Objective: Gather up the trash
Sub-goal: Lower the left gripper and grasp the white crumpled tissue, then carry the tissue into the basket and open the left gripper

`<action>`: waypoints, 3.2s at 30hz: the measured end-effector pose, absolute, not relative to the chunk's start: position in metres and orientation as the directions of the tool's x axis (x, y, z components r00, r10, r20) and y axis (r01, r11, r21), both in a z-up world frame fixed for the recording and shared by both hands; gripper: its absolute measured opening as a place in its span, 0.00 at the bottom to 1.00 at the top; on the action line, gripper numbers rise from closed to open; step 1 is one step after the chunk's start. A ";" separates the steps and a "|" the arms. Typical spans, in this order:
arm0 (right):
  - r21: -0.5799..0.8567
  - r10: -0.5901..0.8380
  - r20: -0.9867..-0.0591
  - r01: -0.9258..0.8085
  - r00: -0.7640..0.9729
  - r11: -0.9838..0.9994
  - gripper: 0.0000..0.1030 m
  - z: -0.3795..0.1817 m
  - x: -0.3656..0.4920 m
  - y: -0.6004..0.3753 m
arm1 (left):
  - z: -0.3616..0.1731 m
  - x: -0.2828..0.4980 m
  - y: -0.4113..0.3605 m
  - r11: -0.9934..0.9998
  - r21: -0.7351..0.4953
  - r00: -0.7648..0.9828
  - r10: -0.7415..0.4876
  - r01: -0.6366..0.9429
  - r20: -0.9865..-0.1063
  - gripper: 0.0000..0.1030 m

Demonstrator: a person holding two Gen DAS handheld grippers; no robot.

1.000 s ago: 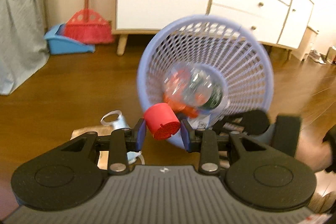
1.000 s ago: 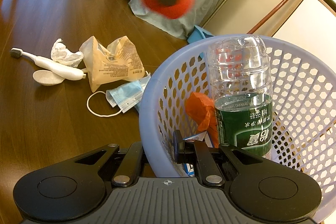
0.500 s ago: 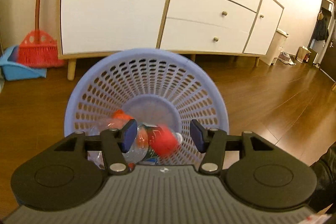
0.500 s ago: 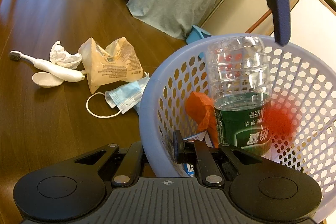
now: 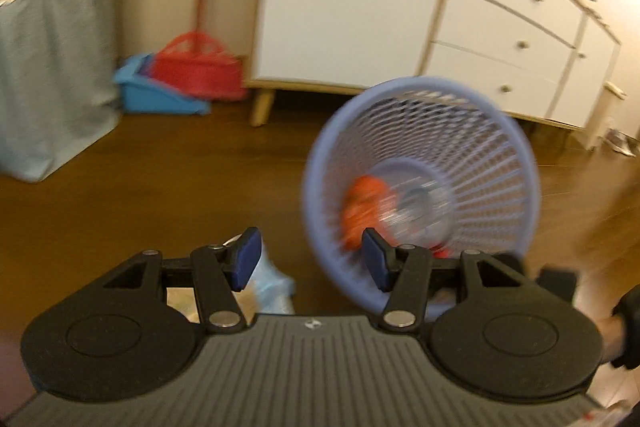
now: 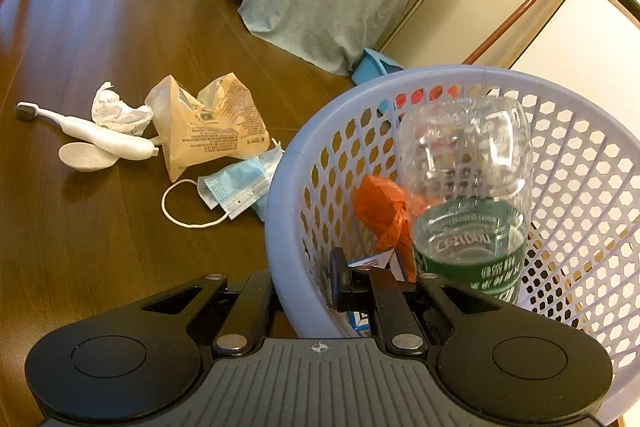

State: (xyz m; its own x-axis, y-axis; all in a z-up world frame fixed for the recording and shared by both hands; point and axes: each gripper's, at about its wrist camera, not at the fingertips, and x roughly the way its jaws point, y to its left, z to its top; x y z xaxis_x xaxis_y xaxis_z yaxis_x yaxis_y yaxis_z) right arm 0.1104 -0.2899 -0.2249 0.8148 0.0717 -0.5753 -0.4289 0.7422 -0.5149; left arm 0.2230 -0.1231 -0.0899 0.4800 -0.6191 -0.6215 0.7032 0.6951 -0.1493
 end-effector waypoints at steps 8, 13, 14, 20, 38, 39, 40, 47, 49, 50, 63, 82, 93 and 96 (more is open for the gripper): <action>-0.518 0.072 -0.576 -0.431 0.815 0.739 0.06 -0.225 0.110 -0.290 | -0.130 0.228 -0.052 0.811 -0.088 0.540 -0.462 0.579 -0.704 0.49; -0.521 0.073 -0.576 -0.435 0.814 0.734 0.06 -0.226 0.109 -0.290 | -0.160 0.227 -0.024 0.841 -0.046 0.536 -0.385 0.539 -0.751 0.50; -0.521 0.072 -0.577 -0.434 0.814 0.735 0.06 -0.226 0.109 -0.289 | -0.165 0.224 -0.021 0.842 -0.046 0.531 -0.381 0.538 -0.757 0.50; -0.524 0.072 -0.577 -0.436 0.814 0.732 0.06 -0.227 0.108 -0.289 | -0.195 0.213 -0.012 0.828 0.000 0.505 -0.342 0.560 -0.793 0.50; -0.532 0.074 -0.578 -0.444 0.812 0.721 0.06 -0.229 0.106 -0.289 | -0.241 0.240 -0.035 0.846 -0.064 0.460 -0.349 0.529 -0.816 0.49; -0.532 0.074 -0.578 -0.444 0.813 0.721 0.06 -0.229 0.106 -0.289 | -0.243 0.243 -0.038 0.853 -0.080 0.457 -0.353 0.515 -0.817 0.49; -0.532 0.073 -0.578 -0.443 0.813 0.722 0.06 -0.229 0.106 -0.289 | -0.245 0.245 -0.040 0.859 -0.084 0.458 -0.348 0.505 -0.818 0.49; -0.533 0.074 -0.579 -0.445 0.812 0.719 0.06 -0.229 0.106 -0.289 | -0.255 0.255 -0.050 0.886 -0.072 0.475 -0.313 0.459 -0.823 0.42; -0.533 0.074 -0.578 -0.446 0.812 0.719 0.06 -0.229 0.106 -0.289 | -0.259 0.257 -0.053 0.889 -0.064 0.470 -0.299 0.453 -0.830 0.37; -0.533 0.074 -0.578 -0.445 0.813 0.719 0.06 -0.229 0.106 -0.289 | -0.260 0.258 -0.053 0.888 -0.058 0.469 -0.295 0.456 -0.832 0.35; -0.531 0.075 -0.577 -0.444 0.813 0.722 0.06 -0.228 0.106 -0.289 | -0.246 0.252 -0.038 0.892 -0.045 0.476 -0.282 0.450 -0.833 0.18; -0.528 0.075 -0.577 -0.442 0.813 0.725 0.06 -0.228 0.106 -0.289 | -0.156 0.244 -0.055 0.839 -0.136 0.516 -0.443 0.527 -0.734 0.18; -0.528 0.075 -0.579 -0.443 0.812 0.724 0.06 -0.228 0.105 -0.289 | -0.100 0.236 -0.113 0.727 -0.202 0.479 -0.609 0.657 -0.632 0.18; -0.526 0.075 -0.579 -0.442 0.812 0.727 0.06 -0.228 0.105 -0.289 | -0.086 0.237 -0.140 0.690 -0.211 0.463 -0.649 0.692 -0.603 0.18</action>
State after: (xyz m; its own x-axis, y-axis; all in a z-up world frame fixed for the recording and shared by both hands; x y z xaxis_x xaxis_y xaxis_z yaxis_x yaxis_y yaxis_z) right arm 0.1050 -0.2895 -0.2277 0.8120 0.0748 -0.5789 -0.4419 0.7268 -0.5259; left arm 0.2370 -0.1399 -0.0865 0.4635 -0.6489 -0.6034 0.6921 0.6903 -0.2108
